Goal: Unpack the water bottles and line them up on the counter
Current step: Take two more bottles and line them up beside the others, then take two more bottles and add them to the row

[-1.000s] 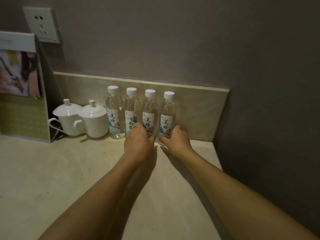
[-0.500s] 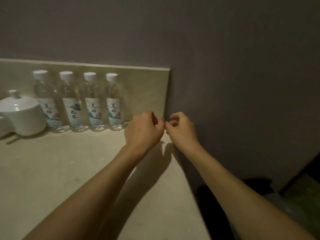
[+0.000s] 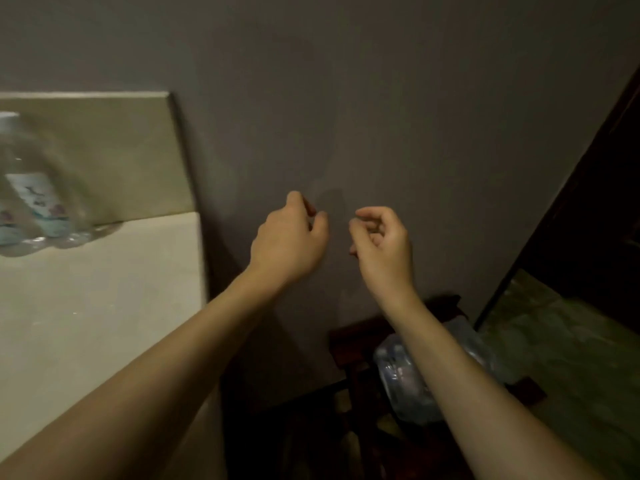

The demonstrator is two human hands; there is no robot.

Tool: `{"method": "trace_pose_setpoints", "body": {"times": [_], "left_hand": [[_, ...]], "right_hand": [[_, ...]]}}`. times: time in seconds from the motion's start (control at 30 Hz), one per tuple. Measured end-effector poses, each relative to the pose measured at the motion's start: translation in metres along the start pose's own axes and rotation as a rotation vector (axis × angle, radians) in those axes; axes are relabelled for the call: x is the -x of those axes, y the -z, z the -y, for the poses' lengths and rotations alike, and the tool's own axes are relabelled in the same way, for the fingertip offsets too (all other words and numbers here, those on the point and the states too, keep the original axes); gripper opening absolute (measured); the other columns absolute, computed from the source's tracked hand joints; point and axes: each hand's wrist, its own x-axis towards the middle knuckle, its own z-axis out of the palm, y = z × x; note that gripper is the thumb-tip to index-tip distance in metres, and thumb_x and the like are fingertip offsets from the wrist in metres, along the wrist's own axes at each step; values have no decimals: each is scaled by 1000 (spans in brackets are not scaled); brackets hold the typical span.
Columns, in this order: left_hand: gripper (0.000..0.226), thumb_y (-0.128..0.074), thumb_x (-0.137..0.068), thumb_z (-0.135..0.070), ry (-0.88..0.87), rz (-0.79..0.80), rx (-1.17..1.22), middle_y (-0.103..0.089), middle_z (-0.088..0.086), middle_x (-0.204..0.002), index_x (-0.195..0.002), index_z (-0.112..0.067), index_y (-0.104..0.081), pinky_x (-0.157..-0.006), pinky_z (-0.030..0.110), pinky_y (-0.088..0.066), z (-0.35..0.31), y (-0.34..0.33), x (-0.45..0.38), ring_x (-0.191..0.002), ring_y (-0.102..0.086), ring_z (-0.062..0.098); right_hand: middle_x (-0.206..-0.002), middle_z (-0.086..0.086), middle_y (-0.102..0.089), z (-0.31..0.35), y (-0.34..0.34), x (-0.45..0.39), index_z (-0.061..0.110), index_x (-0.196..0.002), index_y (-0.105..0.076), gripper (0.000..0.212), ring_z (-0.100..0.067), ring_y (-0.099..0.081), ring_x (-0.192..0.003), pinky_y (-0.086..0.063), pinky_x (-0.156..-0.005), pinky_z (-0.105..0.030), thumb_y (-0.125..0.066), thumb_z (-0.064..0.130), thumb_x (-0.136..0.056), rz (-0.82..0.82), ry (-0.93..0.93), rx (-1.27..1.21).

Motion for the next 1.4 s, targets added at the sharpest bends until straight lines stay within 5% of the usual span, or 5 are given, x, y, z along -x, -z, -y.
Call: {"method": "trace_pose_setpoints", "body": {"times": [0.4, 0.8, 1.03, 1.17, 1.4], "left_hand": [[30, -47, -92, -48, 121, 289, 83, -68, 8, -99, -101, -20, -51, -83, 48, -57, -105, -190, 28, -88, -70, 32], [25, -47, -96, -43, 226, 430, 171, -67, 7, -100, -103, -19, -52, -85, 47, -57, -111, -313, 10, -91, -68, 27], [12, -47, -98, -33, 385, 447, 219, -66, 4, -90, -98, -21, -52, -81, 46, -59, -77, -394, -21, -81, -68, 23], [12, -45, -100, -29, 486, 474, 243, -65, 4, -88, -98, -19, -50, -78, 47, -59, -45, -426, -36, -80, -68, 23], [38, -44, -101, -23, 612, 573, 275, -72, 24, -88, -95, 7, -68, -71, 40, -57, -10, -481, -37, -76, -69, 32]], "right_hand": [[-84, 10, -64, -96, 180, -17, 38, -87, -56, 13, -5, -63, -75, -51, -64, -23, -59, 25, -89, -6, -137, 40], [-92, 10, -65, -182, 245, -40, 40, -93, -55, 16, 0, -65, -82, -50, -64, -12, -59, 25, -91, 33, -312, 108], [-97, 7, -63, -253, 267, -70, 42, -94, -52, 19, -12, -66, -86, -56, -72, -27, -59, 24, -92, 97, -488, 261], [-100, -1, -64, -296, 278, -87, 24, -105, -56, 11, -19, -66, -88, -58, -79, -43, -58, 22, -94, 170, -624, 379], [-93, -13, -66, -345, 281, -87, 19, -98, -59, 9, -32, -66, -84, -55, -79, -46, -55, 11, -95, 275, -756, 479]]}}
